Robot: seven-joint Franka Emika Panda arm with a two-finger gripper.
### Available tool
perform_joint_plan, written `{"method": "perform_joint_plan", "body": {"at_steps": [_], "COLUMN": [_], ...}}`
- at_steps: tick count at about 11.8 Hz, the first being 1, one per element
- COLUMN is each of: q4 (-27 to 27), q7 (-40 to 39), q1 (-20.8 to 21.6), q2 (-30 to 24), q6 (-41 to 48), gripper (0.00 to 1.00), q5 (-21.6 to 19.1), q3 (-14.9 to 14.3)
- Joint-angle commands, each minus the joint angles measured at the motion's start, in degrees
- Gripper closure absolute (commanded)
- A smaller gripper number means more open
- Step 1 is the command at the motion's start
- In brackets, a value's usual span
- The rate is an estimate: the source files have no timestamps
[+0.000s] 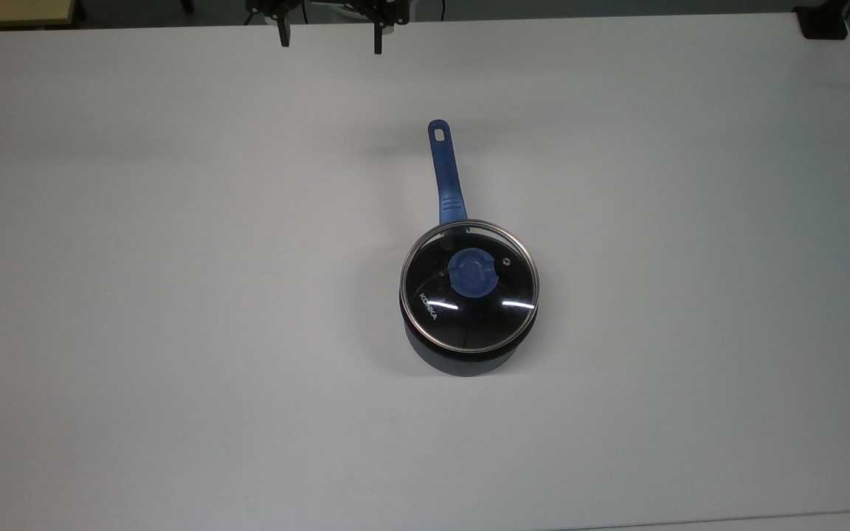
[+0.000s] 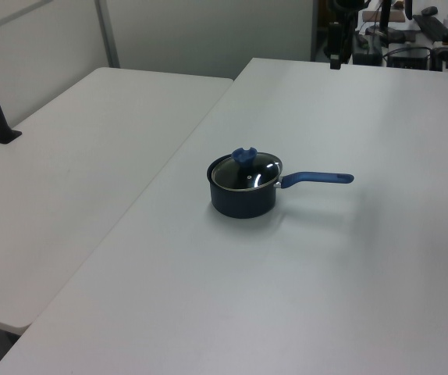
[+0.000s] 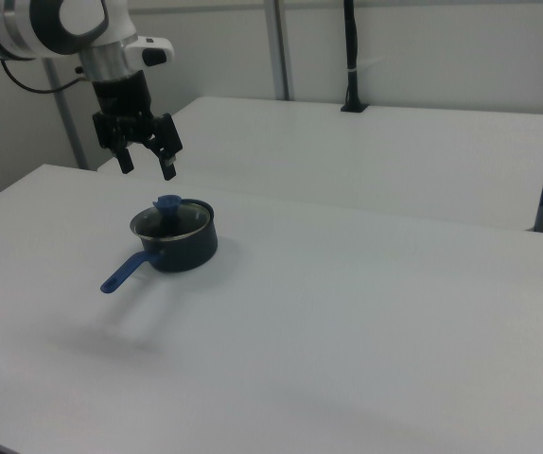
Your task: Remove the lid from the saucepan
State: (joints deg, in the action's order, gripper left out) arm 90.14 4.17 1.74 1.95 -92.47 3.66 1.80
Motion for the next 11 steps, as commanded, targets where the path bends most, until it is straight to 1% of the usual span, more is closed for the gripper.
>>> {"method": "perform_joint_plan", "body": {"at_steps": [1,5,7,9,10,11], "q4": [0.5,0.4,0.0,-0.5,-0.9,-1.5], "q7": [1.0,0.9,0.4,-2.1,-2.2,-1.5], "q1": [-0.2,-0.2,0.2,0.5,1.1,2.6], "q2": [-0.7,-0.7,0.5,3.0,4.3,6.1], "q6": [1.2,1.1,-0.6,-6.9,-9.6,-11.8], "gripper": [0.0,0.0,0.0,0.0,0.0,0.0], "q5": [0.6,0.6,0.5,-0.1,-0.3,-0.3], "q3": [0.4,0.3,0.3,0.9,1.0,0.9]}}
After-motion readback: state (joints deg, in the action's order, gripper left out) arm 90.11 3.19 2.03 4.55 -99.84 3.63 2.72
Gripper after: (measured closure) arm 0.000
